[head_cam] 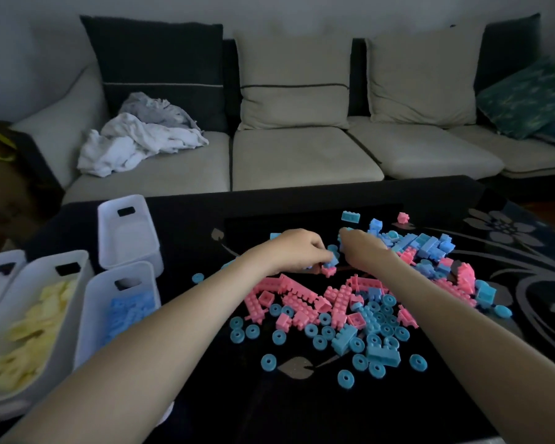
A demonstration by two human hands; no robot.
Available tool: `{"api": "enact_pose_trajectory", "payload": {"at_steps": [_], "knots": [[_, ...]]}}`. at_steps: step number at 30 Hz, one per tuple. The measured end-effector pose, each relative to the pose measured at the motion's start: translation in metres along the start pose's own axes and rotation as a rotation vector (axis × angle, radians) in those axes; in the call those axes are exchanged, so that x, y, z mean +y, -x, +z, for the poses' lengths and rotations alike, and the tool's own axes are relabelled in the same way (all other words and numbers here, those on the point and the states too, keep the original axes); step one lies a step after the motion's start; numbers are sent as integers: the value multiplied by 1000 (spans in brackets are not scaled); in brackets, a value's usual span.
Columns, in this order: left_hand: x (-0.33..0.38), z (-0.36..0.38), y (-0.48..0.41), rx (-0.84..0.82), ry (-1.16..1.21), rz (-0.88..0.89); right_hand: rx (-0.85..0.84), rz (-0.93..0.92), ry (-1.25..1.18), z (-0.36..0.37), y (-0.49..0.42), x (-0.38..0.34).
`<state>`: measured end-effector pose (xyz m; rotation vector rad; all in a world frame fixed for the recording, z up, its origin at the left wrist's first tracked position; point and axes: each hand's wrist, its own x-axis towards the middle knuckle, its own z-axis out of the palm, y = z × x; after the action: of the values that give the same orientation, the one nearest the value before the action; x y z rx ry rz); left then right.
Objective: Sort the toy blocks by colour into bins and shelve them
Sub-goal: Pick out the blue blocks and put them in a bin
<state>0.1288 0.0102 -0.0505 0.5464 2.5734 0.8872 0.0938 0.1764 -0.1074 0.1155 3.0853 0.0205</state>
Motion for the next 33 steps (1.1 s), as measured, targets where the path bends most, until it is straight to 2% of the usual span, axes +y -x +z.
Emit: {"api": "enact_pose_trajectory", "payload": {"at_steps": [7, 12, 17, 21, 25, 29, 33], "knots": [[-4, -26, 49, -17, -25, -35, 94, -36, -149, -6, 14, -9], [-17, -46, 76, 42, -156, -63, 145, -163, -191, -32, 31, -46], [-54, -72, 130, 72, -299, -164, 54, -362, -602, -66, 76, -110], [-99, -91, 171, 63, -413, -402, -94, -522, -931, -72, 124, -179], [-128, -95, 192, 163, -319, -521, -207, -604, -861, -59, 149, -231], [-144, -94, 196, 265, -237, -502, -285, -647, -732, -42, 154, -249], [-148, -91, 194, 408, -3, -505, -321, -687, -695, -35, 157, -246]]}}
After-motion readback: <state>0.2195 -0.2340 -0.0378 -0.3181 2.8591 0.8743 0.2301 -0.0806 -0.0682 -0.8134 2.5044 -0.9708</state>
